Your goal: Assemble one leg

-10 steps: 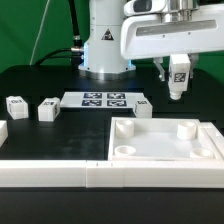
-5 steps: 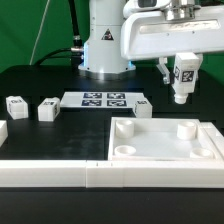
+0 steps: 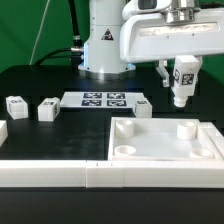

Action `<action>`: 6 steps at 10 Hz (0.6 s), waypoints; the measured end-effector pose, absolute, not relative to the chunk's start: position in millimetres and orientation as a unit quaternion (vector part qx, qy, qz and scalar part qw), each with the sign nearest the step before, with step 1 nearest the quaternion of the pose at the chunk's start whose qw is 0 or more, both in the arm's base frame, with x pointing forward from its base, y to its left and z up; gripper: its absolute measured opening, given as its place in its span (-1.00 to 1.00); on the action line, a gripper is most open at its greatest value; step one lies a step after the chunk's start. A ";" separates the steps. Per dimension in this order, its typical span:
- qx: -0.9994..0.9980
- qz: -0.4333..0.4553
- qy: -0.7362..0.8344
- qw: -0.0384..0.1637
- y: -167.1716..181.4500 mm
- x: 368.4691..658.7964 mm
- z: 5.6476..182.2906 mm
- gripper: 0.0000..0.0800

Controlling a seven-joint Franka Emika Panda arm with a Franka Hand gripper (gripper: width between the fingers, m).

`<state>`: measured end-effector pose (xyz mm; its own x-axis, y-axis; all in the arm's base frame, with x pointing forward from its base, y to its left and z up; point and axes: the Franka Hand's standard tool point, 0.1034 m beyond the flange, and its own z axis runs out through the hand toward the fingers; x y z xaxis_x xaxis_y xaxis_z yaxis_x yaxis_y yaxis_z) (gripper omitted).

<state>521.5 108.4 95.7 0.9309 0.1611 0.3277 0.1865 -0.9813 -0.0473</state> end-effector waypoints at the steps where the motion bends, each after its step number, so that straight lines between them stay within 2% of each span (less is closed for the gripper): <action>1: -0.981 -0.168 -0.093 0.041 110.8 541.0 96.0 -0.27; 4: -0.977 -0.177 -0.105 0.044 114.9 588.2 94.2 -0.27; 6: -0.976 -0.181 -0.109 0.044 115.2 593.9 94.9 -0.27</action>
Offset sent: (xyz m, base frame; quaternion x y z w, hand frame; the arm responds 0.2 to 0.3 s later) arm 0.0567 0.0060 -0.0019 0.0201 -0.0001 -0.0321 0.9993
